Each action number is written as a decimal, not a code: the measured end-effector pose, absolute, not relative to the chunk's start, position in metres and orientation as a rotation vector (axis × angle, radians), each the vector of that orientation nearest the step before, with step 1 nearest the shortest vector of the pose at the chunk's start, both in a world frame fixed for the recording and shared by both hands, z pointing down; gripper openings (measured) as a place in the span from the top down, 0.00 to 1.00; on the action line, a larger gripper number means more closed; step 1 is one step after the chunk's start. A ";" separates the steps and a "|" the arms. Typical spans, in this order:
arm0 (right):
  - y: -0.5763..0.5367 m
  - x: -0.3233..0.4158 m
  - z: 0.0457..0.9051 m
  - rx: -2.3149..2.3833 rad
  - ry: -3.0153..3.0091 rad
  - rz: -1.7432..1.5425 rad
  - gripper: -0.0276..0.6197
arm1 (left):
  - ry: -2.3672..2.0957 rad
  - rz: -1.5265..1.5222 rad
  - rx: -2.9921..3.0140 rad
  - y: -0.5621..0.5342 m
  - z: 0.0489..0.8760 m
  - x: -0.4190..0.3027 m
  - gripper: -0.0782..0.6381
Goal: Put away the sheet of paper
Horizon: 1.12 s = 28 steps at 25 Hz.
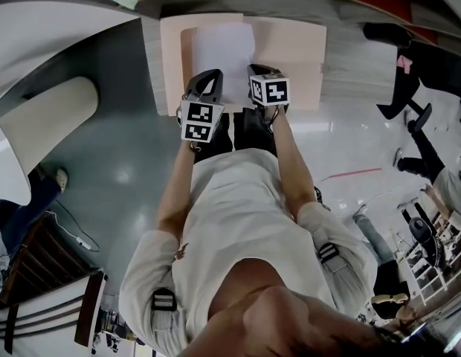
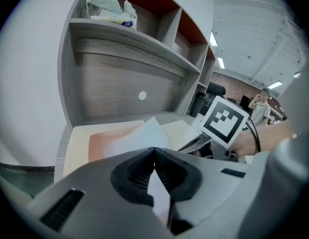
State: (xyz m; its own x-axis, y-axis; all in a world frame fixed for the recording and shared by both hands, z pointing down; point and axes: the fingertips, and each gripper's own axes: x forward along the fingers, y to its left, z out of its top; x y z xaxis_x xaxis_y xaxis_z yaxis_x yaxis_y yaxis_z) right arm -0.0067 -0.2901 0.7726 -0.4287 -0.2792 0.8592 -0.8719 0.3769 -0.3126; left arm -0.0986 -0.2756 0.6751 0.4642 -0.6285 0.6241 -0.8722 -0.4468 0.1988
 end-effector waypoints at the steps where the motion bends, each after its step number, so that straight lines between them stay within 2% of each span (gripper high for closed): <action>1: -0.290 -0.010 0.773 0.987 -1.911 1.032 0.93 | -1.248 0.647 2.216 -0.276 0.675 -0.100 0.87; 28: -0.287 -0.060 0.788 0.832 -1.914 0.946 0.93 | -1.257 0.643 2.194 -0.278 0.680 -0.122 0.87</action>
State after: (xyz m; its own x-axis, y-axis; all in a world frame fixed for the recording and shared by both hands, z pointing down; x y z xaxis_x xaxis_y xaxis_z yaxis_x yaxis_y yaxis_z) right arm -0.0600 -0.2873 0.7876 -0.4411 -0.1930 0.8765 -0.8134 0.4986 -0.2996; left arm -0.1216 -0.2776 0.6801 0.4553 -0.6290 0.6301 -0.8791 -0.4297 0.2062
